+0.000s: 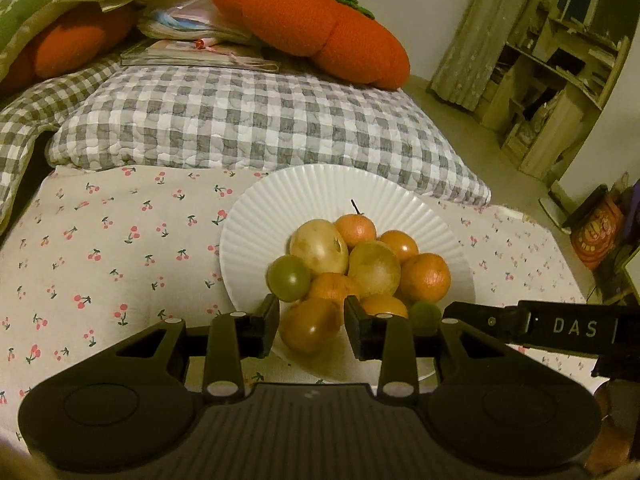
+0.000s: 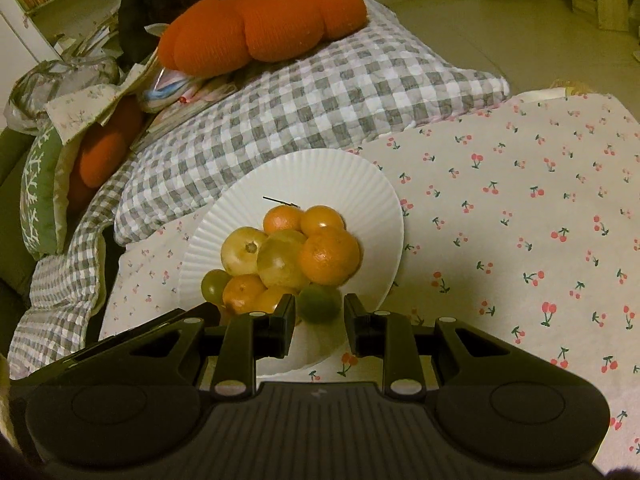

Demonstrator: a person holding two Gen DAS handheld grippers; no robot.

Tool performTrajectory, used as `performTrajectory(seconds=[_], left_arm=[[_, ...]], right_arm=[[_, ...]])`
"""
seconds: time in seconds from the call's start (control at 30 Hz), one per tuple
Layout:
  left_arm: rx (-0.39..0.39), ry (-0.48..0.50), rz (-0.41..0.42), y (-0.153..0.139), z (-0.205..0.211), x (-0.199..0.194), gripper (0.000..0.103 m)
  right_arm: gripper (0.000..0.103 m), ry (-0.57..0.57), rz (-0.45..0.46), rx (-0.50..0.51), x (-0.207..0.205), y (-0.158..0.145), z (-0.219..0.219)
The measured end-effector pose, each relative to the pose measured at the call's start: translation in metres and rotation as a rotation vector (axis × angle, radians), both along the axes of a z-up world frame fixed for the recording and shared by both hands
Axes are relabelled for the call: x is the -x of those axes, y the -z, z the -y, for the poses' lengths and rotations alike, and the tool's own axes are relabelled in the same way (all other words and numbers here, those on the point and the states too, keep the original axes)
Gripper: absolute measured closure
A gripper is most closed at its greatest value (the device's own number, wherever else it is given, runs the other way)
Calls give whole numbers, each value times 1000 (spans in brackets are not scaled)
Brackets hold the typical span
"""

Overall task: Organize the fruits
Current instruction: 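Lower the brown-orange fruit and green fruit onto the plate and open both tools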

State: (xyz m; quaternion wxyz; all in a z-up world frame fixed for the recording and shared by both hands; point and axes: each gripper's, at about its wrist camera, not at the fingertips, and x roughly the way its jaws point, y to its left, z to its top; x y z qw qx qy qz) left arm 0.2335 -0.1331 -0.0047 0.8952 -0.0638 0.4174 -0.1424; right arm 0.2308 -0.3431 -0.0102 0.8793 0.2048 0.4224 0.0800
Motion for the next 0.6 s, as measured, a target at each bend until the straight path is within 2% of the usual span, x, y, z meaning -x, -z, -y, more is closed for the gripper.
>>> performTrajectory(seconds=[0.13,0.27,0.43,0.6], left_arm=[[32,-19,-3,-6,-6,0,80],[32,-25,-2,-10,-9,3,79],[18,-25,-14,-13,-13,8,70],[14,-38,-25,-16,-24,15,65]], right_arm=[[78,-2,18,5,2,-5,1],[78,-14,32,4,4,-9,0],[71,-37,42,37,7,-13,-6],[67,-67,57,77,12,-16,-17]])
